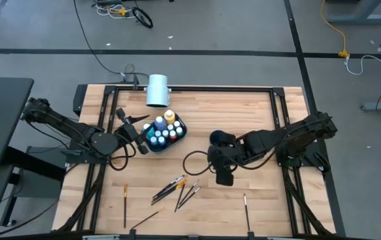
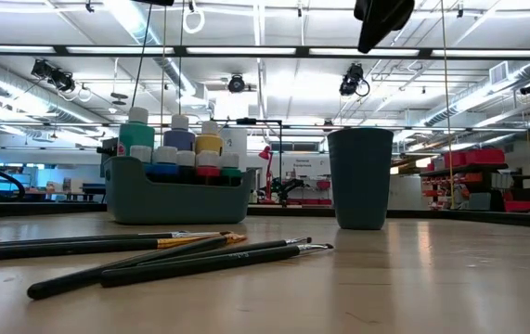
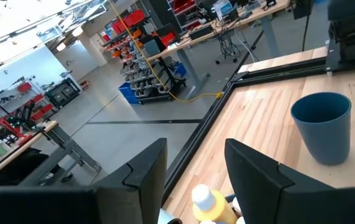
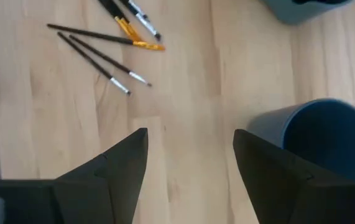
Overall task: Pick & Place Paint Supplies
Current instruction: Put the silver paint brush into the blue cup
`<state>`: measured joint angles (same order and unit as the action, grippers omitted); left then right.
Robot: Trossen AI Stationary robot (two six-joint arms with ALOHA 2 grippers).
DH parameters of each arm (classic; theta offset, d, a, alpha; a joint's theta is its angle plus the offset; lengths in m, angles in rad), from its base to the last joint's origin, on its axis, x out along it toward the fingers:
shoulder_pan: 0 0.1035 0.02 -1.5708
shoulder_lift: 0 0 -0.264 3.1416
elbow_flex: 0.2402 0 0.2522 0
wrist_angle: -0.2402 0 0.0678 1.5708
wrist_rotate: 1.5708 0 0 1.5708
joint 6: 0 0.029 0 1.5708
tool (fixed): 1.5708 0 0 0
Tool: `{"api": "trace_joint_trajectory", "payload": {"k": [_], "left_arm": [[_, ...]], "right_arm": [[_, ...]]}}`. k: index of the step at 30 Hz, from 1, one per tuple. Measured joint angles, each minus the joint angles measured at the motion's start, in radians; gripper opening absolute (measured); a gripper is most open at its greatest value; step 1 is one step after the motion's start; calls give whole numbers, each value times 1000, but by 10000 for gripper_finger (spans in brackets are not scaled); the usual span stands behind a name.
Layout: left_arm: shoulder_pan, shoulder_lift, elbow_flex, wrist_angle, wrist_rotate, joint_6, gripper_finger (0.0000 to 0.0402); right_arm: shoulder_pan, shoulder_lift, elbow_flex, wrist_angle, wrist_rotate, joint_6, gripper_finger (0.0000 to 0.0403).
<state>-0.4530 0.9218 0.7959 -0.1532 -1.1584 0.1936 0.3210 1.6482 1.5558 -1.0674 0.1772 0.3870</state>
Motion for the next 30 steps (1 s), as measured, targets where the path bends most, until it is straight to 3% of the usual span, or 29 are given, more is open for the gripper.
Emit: {"api": "trace_joint_trajectory", "payload": {"k": [12, 17, 22, 26, 30], "left_arm": [[1, 0, 0, 63, -1, 96, 171], [2, 0, 0, 66, 0, 100, 171], [4, 0, 0, 74, 0, 106, 171], [5, 0, 0, 77, 1, 108, 171], [6, 0, 0, 105, 3, 128, 171]], "right_arm": [[71, -18, -66, 40, -130, 132, 240], [97, -103, -228, 103, -217, 257, 240], [129, -201, -419, 291, -450, 345, 240], [170, -257, -539, 310, -611, 326, 240], [197, -288, -621, 308, -621, 224, 240]]}}
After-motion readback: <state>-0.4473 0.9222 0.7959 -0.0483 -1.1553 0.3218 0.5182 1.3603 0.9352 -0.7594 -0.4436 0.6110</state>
